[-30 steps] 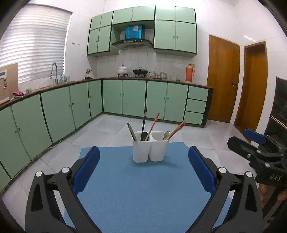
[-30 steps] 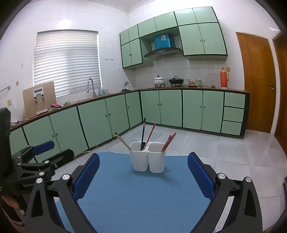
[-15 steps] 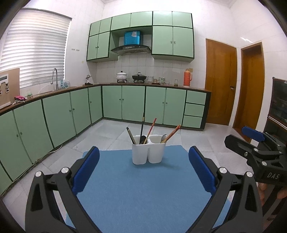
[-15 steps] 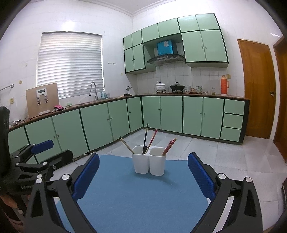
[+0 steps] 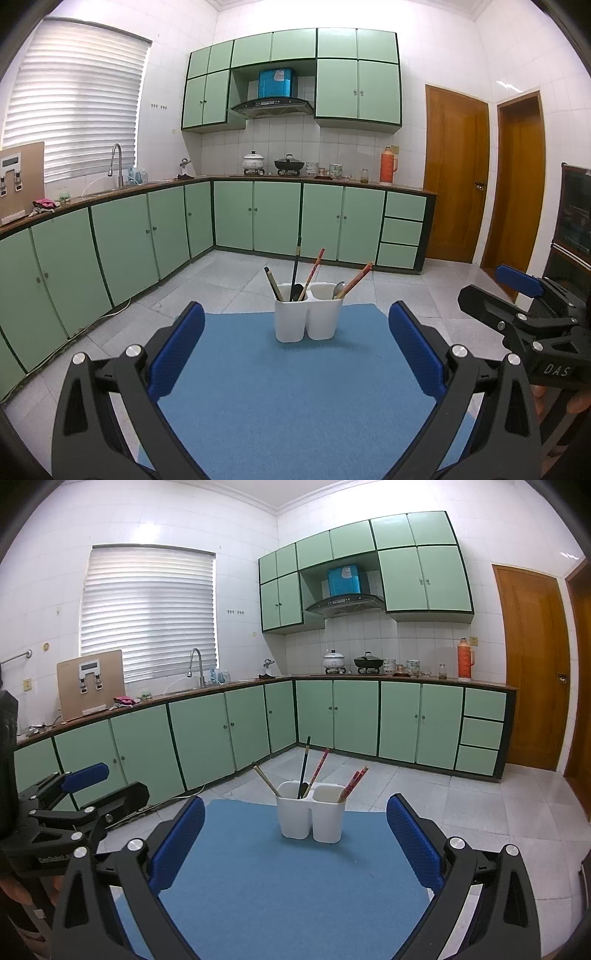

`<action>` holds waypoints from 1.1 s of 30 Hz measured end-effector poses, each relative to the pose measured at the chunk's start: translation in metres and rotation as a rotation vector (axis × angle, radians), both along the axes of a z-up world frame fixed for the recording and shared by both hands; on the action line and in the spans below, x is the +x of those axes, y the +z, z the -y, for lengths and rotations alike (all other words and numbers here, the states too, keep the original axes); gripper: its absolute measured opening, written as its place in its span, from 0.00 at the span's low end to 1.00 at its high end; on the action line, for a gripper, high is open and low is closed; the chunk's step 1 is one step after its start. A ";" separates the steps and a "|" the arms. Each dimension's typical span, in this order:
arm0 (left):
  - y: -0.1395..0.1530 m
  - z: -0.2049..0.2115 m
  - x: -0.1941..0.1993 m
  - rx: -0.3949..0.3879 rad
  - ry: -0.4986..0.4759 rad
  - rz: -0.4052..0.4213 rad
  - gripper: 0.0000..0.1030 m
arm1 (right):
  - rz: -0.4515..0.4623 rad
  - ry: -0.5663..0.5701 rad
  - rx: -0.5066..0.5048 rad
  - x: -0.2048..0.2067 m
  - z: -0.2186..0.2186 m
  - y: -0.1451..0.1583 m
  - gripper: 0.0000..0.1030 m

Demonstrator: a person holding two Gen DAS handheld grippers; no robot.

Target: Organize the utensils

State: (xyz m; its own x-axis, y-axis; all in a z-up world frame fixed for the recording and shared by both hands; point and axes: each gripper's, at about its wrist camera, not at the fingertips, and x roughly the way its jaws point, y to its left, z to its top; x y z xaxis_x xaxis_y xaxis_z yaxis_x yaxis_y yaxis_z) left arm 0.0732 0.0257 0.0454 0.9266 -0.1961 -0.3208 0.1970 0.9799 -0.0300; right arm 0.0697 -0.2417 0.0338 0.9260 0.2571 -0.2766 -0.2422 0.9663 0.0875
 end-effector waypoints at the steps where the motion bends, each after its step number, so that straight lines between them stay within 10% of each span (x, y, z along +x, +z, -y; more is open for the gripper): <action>1: 0.000 0.000 0.000 0.000 0.000 0.000 0.94 | 0.000 0.000 0.000 0.000 0.000 0.000 0.94; 33: 0.002 0.004 -0.001 0.004 0.001 -0.003 0.94 | 0.000 0.001 0.001 0.000 -0.001 -0.001 0.94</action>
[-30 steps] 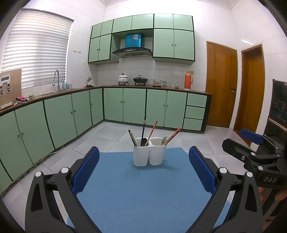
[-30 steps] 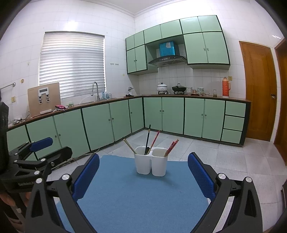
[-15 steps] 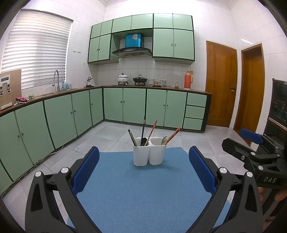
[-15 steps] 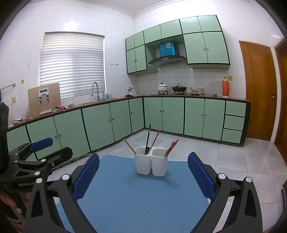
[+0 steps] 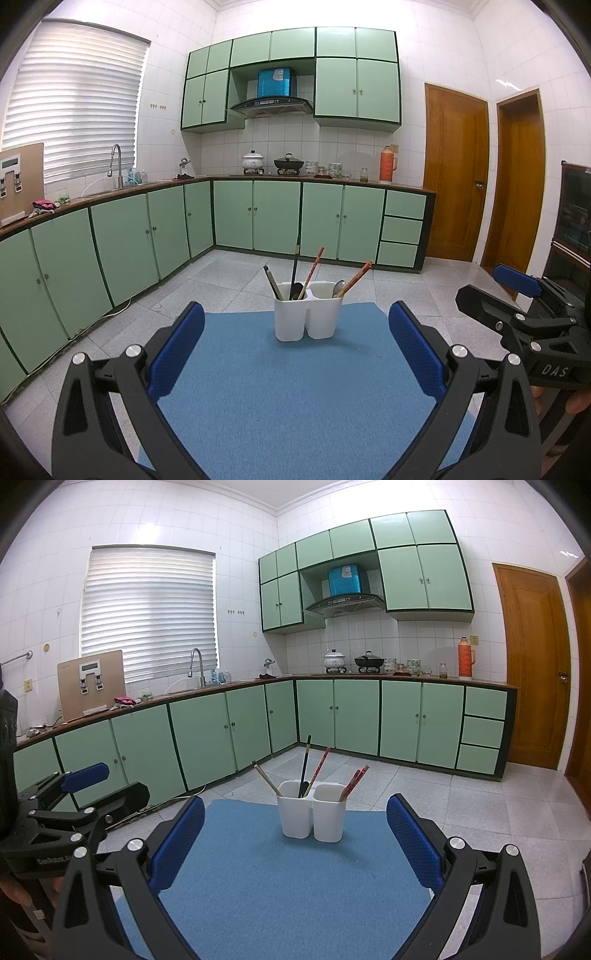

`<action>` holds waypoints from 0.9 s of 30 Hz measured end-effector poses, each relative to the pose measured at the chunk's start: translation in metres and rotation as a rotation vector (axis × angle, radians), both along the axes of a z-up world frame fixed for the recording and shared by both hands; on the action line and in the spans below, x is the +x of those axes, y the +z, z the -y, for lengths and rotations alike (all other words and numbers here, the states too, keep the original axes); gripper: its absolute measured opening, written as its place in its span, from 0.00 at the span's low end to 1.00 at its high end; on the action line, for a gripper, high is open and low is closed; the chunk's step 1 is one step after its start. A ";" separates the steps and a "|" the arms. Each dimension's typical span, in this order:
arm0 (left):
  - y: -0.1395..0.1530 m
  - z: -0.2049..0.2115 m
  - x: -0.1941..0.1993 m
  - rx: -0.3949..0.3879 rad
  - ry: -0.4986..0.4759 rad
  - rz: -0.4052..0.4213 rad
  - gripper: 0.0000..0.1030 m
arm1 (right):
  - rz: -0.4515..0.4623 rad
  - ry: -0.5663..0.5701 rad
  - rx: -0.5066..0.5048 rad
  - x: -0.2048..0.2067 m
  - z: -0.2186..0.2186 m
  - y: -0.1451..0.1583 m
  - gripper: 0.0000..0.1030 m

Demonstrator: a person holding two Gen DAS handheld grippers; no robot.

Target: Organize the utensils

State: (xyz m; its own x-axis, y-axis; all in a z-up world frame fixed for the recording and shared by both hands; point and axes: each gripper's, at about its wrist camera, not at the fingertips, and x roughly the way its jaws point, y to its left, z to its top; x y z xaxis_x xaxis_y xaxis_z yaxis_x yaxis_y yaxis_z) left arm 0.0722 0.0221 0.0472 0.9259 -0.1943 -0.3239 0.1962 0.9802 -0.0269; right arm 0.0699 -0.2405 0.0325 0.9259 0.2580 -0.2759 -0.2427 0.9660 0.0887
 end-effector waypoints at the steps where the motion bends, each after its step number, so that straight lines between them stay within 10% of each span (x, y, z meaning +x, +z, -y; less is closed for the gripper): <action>1: 0.000 0.000 -0.001 -0.001 0.000 0.000 0.94 | 0.000 0.000 0.000 0.000 0.000 0.000 0.94; 27: -0.004 -0.005 0.005 -0.008 0.012 -0.025 0.94 | -0.017 0.005 -0.004 0.005 0.000 -0.011 0.94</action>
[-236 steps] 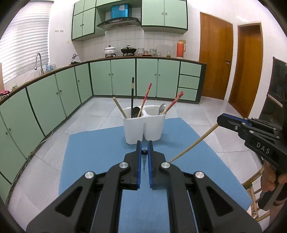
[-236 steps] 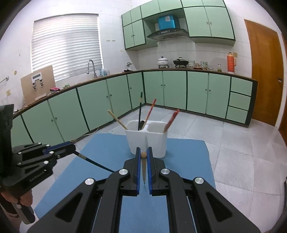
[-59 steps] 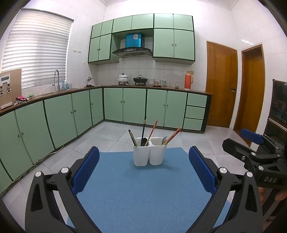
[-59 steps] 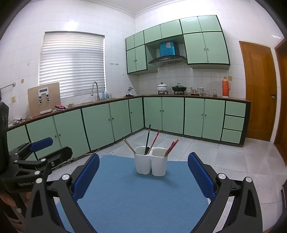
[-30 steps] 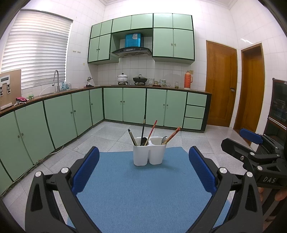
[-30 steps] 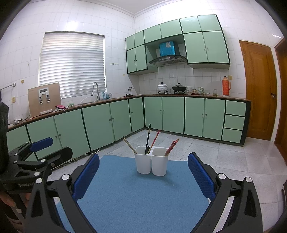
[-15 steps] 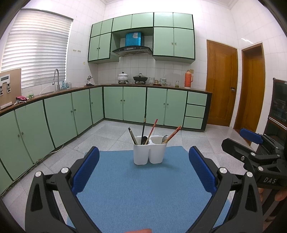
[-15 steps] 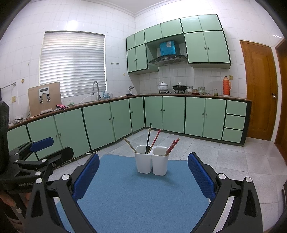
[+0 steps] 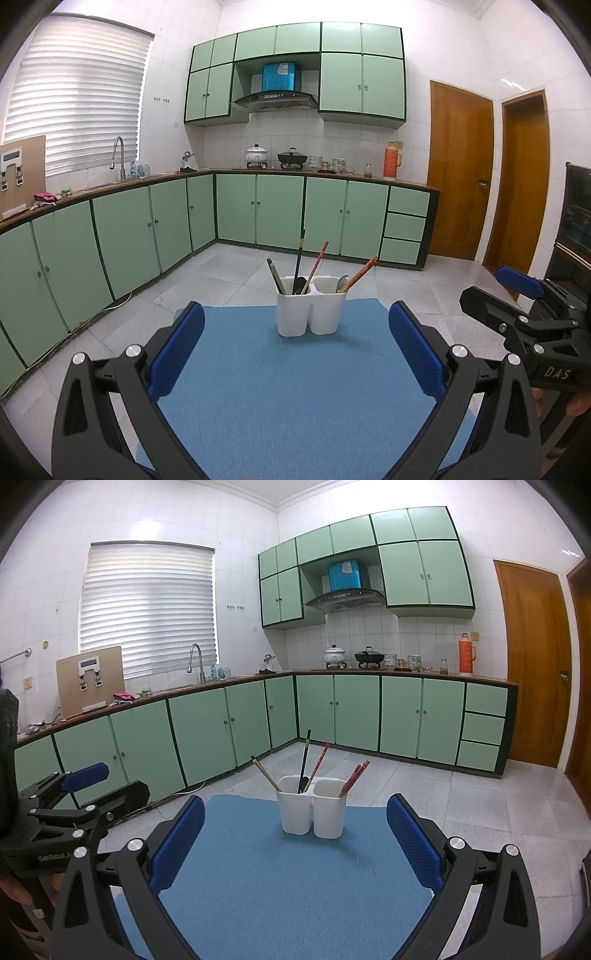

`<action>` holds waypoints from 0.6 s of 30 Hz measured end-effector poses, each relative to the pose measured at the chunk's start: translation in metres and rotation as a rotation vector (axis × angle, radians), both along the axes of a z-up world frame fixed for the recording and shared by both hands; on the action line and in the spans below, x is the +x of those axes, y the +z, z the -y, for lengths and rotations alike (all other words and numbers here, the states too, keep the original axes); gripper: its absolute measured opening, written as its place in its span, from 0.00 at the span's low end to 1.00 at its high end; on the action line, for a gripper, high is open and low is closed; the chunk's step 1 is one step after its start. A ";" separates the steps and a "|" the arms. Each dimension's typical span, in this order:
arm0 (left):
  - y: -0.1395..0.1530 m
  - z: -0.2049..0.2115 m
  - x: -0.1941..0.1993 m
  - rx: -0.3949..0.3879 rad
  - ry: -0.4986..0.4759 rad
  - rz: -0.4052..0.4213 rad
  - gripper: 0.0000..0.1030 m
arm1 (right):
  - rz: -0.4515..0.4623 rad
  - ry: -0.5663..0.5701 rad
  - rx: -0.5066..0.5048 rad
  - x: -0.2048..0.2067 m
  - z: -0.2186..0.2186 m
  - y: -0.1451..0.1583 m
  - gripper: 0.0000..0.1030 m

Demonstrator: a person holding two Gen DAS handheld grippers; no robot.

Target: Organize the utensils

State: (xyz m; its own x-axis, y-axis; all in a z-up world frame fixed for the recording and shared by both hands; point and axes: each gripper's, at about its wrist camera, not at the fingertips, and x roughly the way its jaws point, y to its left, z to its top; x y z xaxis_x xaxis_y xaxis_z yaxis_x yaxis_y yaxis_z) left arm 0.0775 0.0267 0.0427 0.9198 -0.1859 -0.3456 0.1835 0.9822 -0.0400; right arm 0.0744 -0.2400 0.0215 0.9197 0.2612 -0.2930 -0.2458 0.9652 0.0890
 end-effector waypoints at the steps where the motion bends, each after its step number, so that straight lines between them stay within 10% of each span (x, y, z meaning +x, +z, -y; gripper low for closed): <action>1: 0.000 0.000 0.000 -0.001 0.002 0.000 0.94 | -0.002 0.000 0.001 0.001 0.000 -0.001 0.94; 18: -0.001 0.001 0.001 0.008 0.002 -0.012 0.94 | -0.012 -0.002 0.004 0.002 0.001 -0.004 0.94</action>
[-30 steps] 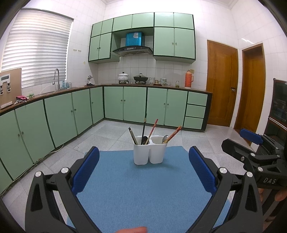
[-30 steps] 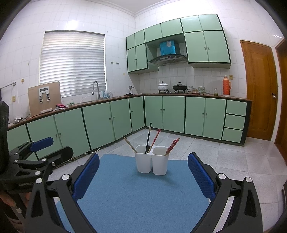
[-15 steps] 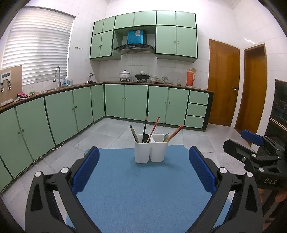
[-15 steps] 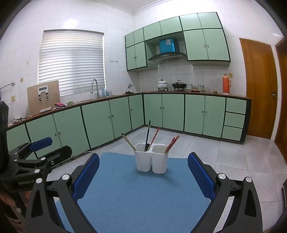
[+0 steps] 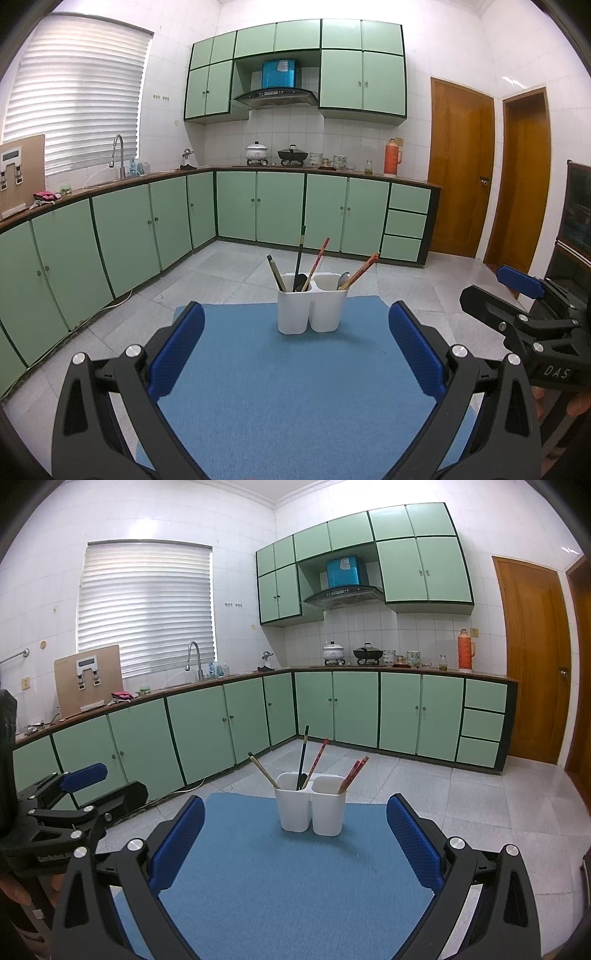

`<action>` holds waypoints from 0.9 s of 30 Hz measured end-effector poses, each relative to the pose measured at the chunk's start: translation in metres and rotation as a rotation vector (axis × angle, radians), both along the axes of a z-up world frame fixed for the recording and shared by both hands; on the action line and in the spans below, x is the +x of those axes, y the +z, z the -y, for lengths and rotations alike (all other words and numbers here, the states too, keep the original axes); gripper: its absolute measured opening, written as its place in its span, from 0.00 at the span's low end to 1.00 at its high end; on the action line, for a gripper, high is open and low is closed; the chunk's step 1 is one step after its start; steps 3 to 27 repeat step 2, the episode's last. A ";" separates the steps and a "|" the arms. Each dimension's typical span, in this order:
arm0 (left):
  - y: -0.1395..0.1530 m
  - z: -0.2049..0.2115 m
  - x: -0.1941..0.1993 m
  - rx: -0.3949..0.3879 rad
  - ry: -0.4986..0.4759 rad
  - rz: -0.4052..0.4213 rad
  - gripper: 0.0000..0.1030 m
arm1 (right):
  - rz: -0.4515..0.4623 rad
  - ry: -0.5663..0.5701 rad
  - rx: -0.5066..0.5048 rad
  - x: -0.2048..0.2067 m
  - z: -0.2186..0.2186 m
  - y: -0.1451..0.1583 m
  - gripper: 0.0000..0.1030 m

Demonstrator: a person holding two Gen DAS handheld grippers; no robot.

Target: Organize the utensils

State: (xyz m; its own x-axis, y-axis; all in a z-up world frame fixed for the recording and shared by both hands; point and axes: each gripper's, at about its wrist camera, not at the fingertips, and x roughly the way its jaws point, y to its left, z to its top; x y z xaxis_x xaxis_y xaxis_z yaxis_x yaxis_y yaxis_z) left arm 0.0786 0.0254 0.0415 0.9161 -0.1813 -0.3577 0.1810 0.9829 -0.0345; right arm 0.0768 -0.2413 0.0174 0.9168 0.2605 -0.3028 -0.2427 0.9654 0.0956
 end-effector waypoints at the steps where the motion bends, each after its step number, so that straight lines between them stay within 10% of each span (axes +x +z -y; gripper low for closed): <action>1: 0.000 0.001 0.001 -0.001 0.000 0.000 0.94 | 0.000 0.001 0.000 0.000 0.000 0.000 0.94; 27: 0.000 0.001 0.001 -0.001 0.000 0.000 0.94 | 0.000 0.001 0.000 0.000 0.000 0.000 0.94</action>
